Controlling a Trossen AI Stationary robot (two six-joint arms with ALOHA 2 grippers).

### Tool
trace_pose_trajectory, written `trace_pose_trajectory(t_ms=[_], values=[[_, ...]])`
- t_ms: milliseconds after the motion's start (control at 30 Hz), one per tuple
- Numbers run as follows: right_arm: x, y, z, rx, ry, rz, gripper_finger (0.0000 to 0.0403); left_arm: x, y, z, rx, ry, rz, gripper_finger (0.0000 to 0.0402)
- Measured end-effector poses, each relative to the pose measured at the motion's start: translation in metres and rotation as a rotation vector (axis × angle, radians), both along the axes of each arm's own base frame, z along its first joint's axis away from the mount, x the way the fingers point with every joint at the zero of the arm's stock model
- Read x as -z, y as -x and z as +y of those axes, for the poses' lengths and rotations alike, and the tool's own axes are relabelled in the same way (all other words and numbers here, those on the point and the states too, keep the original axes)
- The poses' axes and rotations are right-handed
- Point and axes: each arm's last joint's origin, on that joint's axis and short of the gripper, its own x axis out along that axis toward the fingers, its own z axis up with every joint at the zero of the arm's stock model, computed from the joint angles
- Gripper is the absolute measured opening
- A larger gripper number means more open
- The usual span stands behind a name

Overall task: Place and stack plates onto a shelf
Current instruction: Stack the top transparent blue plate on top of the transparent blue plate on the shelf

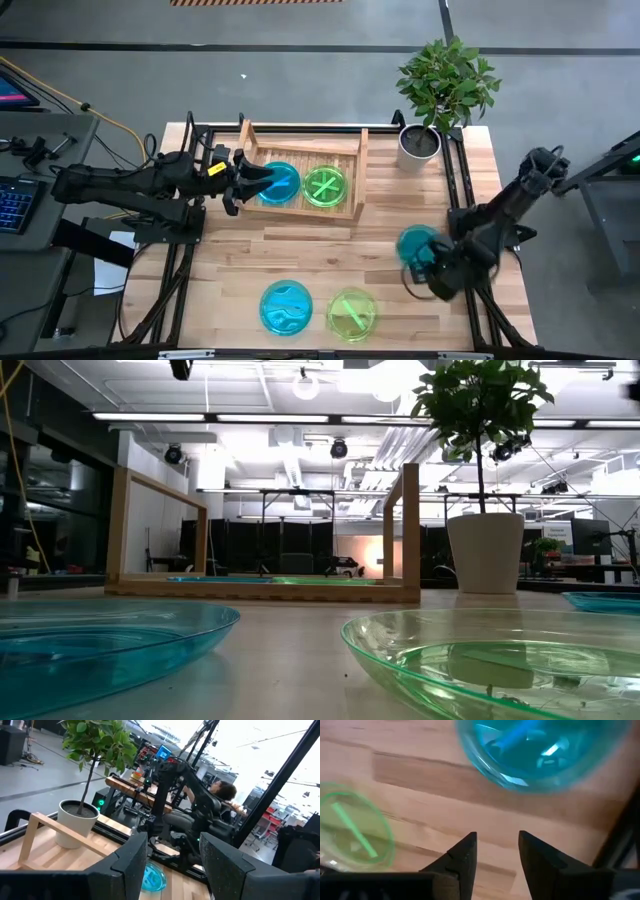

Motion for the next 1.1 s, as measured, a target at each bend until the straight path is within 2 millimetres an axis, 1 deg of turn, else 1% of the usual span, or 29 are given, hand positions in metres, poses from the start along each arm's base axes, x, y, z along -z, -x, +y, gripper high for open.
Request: trace_pose_trajectory(t_ms=[67, 133, 300, 400, 500, 600, 700, 733, 800, 933, 1000, 1100], values=[[0.005, 0.006, 0.012, 0.018, -0.001, 0.017, 0.0131, 0.0, 0.0, 0.0, 0.0, 0.001, -0.001, 0.0172], [0.011, 0.007, 0.021, 0.0, -0.014, 0.028, 0.0131, 0.0, 0.0, 0.0, 0.0, 0.001, -0.001, 0.0172], [0.025, 0.0, 0.028, 0.012, 0.024, 0.058, 0.0131, 0.0, 0.0, 0.0, 0.0, 0.002, -0.001, 0.0172], [0.034, -0.007, 0.027, 0.038, 0.054, 0.087, 0.0131, 0.0, 0.0, 0.0, 0.001, 0.005, -0.001, 0.0172], [0.041, -0.012, 0.021, 0.073, 0.111, 0.139, 0.0131, 0.0, 0.0, 0.0, 0.0, 0.007, -0.002, 0.0172], [0.043, -0.012, 0.011, 0.103, 0.162, 0.223, 0.0131, 0.0, 0.0, 0.0, 0.001, 0.03, -0.004, 0.0172], [0.041, -0.008, 0.004, 0.088, 0.21, 0.283, 0.0131, 0.0, 0.0, 0.0, 0.001, 0.031, -0.004, 0.0172], [0.039, -0.007, 0.003, 0.064, 0.22, 0.274, 0.0131, 0.0, 0.0, 0.0, 0.001, 0.031, -0.004, 0.0172], [0.036, -0.008, 0.003, -0.026, 0.228, 0.204, 0.0131, 0.0, 0.0, 0.0, -0.003, 0.031, -0.004, 0.0172], [0.034, -0.016, 0.008, -0.281, 0.227, 0.063, 0.0131, 0.0, 0.0, 0.001, -0.021, 0.033, -0.004, 0.0172], [0.035, -0.02, 0.011, -0.409, 0.224, 0.031, 0.0131, 0.0, 0.0, 0.001, -0.024, 0.033, -0.004, 0.0172], [0.039, -0.025, 0.012, -0.552, 0.239, 0.023, 0.0131, 0.0, 0.0, 0.001, -0.037, 0.033, -0.004, 0.0172]])
